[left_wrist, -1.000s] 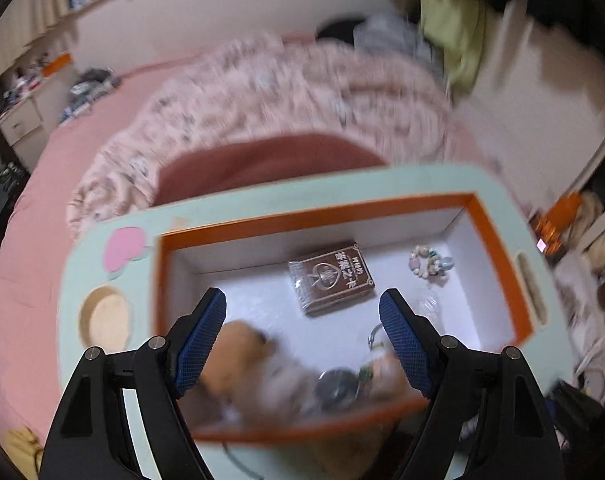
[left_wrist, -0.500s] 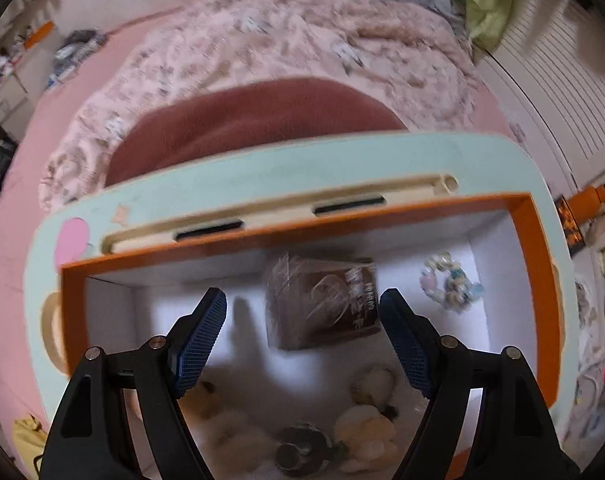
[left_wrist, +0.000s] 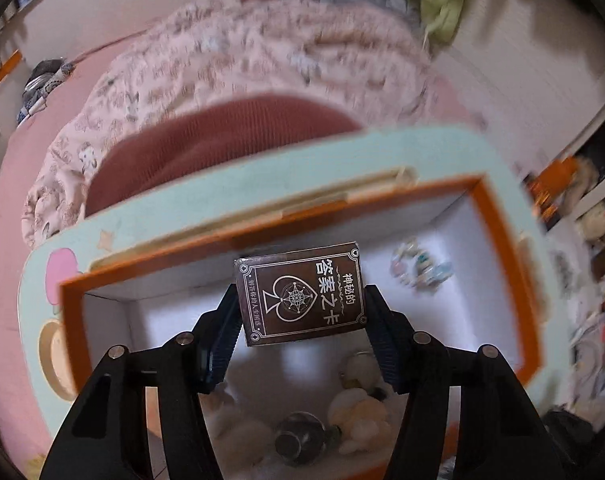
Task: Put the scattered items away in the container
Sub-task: 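Grasp the brown printed card in the box with the left tool, then carry the brown card out and lay it on the table, left tool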
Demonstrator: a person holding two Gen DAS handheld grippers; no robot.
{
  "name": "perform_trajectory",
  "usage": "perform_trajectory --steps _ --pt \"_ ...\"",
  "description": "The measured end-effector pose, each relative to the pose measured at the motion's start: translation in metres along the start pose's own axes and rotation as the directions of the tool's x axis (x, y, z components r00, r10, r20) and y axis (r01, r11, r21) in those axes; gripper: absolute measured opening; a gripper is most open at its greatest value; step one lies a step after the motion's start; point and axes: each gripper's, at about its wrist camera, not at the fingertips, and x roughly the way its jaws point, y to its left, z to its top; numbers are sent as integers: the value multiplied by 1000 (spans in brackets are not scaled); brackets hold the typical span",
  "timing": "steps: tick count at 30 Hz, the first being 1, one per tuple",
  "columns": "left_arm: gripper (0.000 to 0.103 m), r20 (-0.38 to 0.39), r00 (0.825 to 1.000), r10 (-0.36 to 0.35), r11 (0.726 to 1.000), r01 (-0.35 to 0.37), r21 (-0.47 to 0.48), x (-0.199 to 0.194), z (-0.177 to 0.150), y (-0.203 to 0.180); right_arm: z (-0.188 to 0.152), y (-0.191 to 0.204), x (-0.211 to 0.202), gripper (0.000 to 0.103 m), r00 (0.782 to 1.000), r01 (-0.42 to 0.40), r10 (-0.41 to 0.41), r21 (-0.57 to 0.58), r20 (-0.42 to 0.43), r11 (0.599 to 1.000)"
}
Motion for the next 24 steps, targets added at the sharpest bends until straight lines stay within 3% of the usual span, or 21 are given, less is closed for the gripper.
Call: perform_trajectory --steps 4,7,9,11,15,18,24 --pt "60 148 988 -54 998 57 -12 -58 -11 7 0 0 -1 65 1000 3 -3 2 4 1000" --pt "60 258 959 -120 992 124 0 -103 -39 10 -1 0 0 65 1000 2 -2 3 6 1000" --pt "60 297 943 -150 988 153 13 -121 -64 12 -1 -1 0 65 1000 3 -3 3 6 1000" --pt "60 310 939 -151 988 156 11 -125 -89 16 -1 -2 -1 65 1000 3 -4 5 10 1000" --pt "60 272 957 -97 991 118 -62 -105 -132 29 -2 -3 0 65 1000 2 -2 15 8 1000" --pt "60 220 971 -95 987 122 -109 -85 -150 42 -1 -3 1 65 1000 5 -5 16 7 1000" --pt "60 173 983 -67 992 84 -94 -64 -168 43 -1 1 -2 65 999 24 -24 4 22 1000"
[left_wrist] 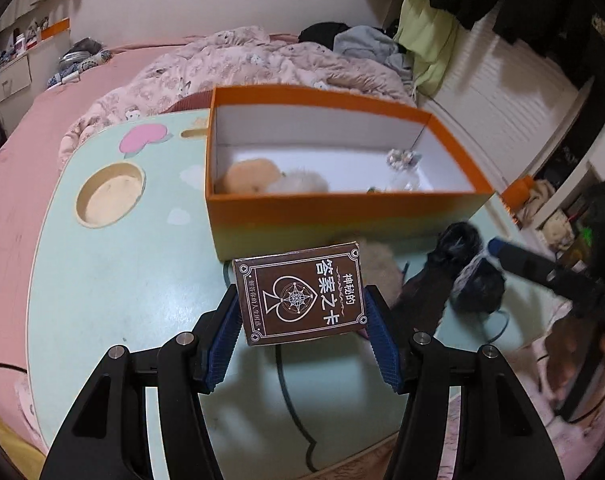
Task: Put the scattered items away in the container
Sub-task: 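Carry the brown card out and lay it on the table, left tool, then grasp the bead bracelet in the box with the right tool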
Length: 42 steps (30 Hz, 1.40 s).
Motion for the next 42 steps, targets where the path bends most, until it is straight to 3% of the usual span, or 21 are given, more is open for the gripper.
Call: perform_trajectory --steps 7,12,18,21,22,23,24,26,29,31,33,36,39,42 --pt "61 -55 998 41 998 -39 40 22 -11 -12 0 -1 -1 65 1000 3 -3 6 -2 1000" --pt "70 -29 999 35 999 -34 38 21 -12 -12 1 -1 -1 65 1000 6 -6 10 1 1000" --pt "70 49 999 -16 999 17 -27 0 -8 4 13 8 -7 65 999 25 -24 -29 22 999" --pt "71 94 995 -31 997 38 -70 -12 -4 13 42 23 -11 64 994 107 -105 -109 29 988" --pt "71 102 994 -31 996 39 -82 -14 -3 15 56 29 -6 62 985 171 -173 -159 0 972" --pt "71 105 994 -31 995 40 -89 -15 -2 16 72 36 5 48 965 242 -258 -232 -40 942" --pt "71 108 994 -32 995 42 -93 -16 -1 16 82 40 14 27 949 278 -308 -283 -65 918" --pt "71 109 994 -32 995 42 -93 -15 -1 15 106 48 43 10 893 355 -435 -411 -117 840" --pt "71 105 994 -25 996 34 -80 -13 -2 14 122 47 89 9 796 406 -576 -541 -187 737" --pt "71 104 994 -26 997 33 -69 -13 -3 12 126 44 111 9 758 385 -600 -567 -255 728" --pt "71 104 994 -31 997 38 -64 -13 -5 11 127 40 126 10 733 372 -609 -571 -303 732" --pt "71 102 994 -41 997 48 -63 -12 -5 9 126 37 142 14 684 405 -662 -595 -306 694" --pt "71 102 994 -48 997 54 -60 -11 -6 7 124 35 149 24 653 436 -706 -628 -273 645" --pt "71 100 994 -47 997 52 -53 -11 -7 4 119 31 159 27 633 415 -710 -638 -309 648"
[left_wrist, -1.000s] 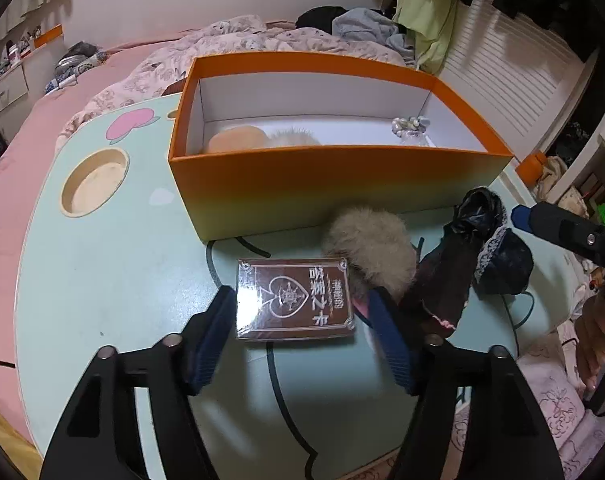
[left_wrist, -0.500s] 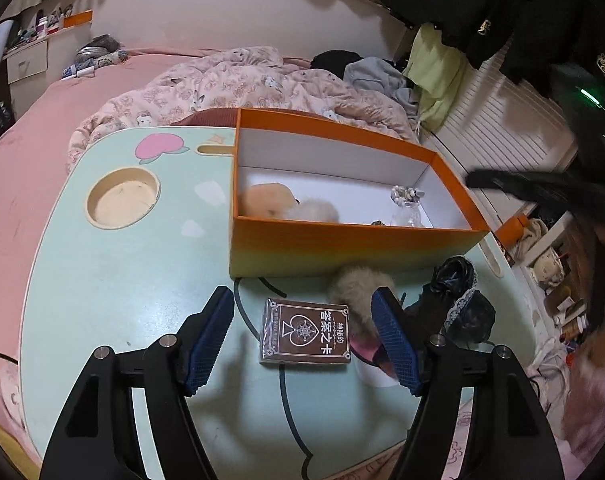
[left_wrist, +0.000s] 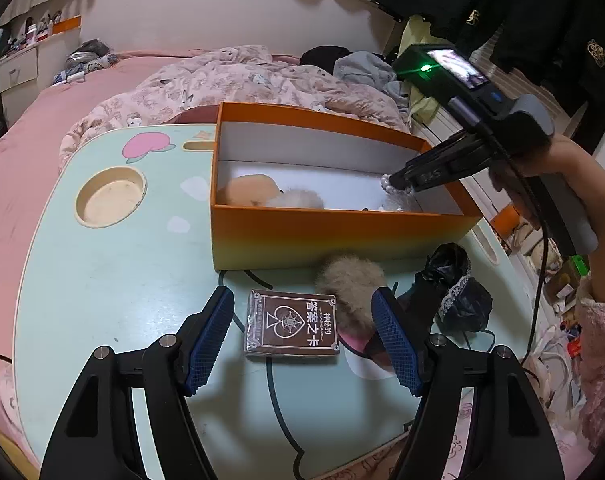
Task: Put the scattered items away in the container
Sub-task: 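Grasp the bead bracelet in the box with the right tool, then lift the bracelet out and drop it on the table, right tool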
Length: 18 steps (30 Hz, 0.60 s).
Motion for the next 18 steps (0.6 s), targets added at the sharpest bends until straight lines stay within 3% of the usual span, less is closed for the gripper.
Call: perform_trajectory --steps 5,7,12,15,18 --pt "71 3 1000 -4 1000 4 8 0 0 -1 -3 2 11 17 1000 1 -1 -9 -22 1000" --pt "71 5 1000 -3 1000 3 7 -1 0 0 -5 -1 5 12 1000 -7 7 3 6 1000" --pt "71 5 1000 -5 1000 5 -5 1 0 2 -18 -14 -26 13 989 -91 81 73 127 993" --pt "71 -2 1000 -2 1000 2 -5 2 -1 1 -33 -25 -53 12 958 -179 143 128 249 976" --pt "71 -4 1000 2 1000 -2 -3 2 -1 0 -59 -37 -85 12 902 -281 200 167 382 945"
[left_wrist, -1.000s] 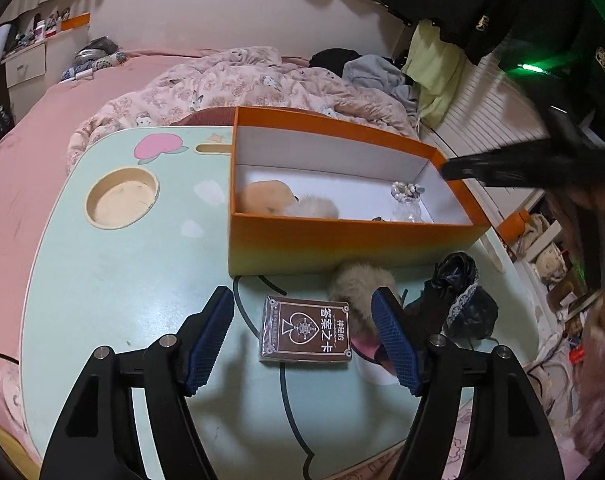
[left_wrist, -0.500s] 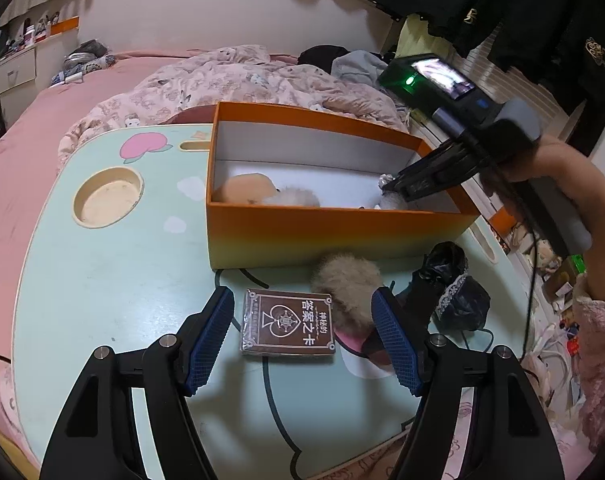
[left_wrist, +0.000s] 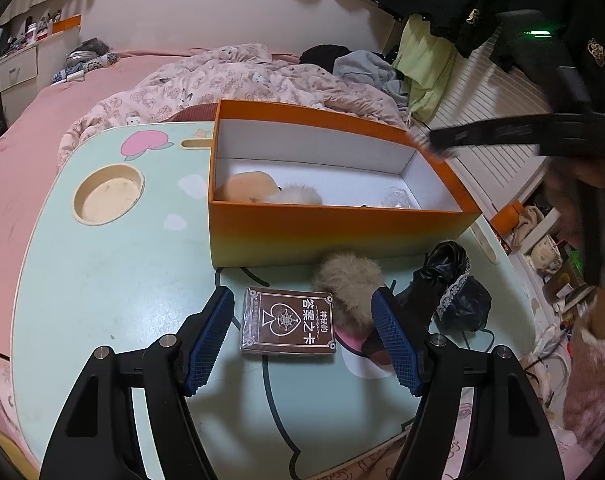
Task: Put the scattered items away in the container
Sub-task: 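Lift the bracelet out and drop it on the table, right tool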
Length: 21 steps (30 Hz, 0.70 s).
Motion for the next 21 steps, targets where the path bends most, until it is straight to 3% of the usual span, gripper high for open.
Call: perform_trajectory --steps 2,7,12,17,21 --pt "71 3 1000 -1 1000 1 0 0 0 0 -15 -4 -29 12 996 -61 58 31 73 998" --pt "71 21 1000 -6 1000 6 -4 -3 2 -1 -62 -9 -63 13 985 -119 109 68 133 991" --pt "71 34 999 -6 1000 6 -24 -6 4 2 -104 -13 -47 13 990 -134 129 126 52 983" --pt "71 39 999 -2 1000 3 -31 -8 5 1 -124 -13 -10 13 988 -151 156 169 -20 974" --pt "71 46 999 -5 999 7 -33 -11 6 2 -131 -14 -1 13 988 -150 155 186 -9 971"
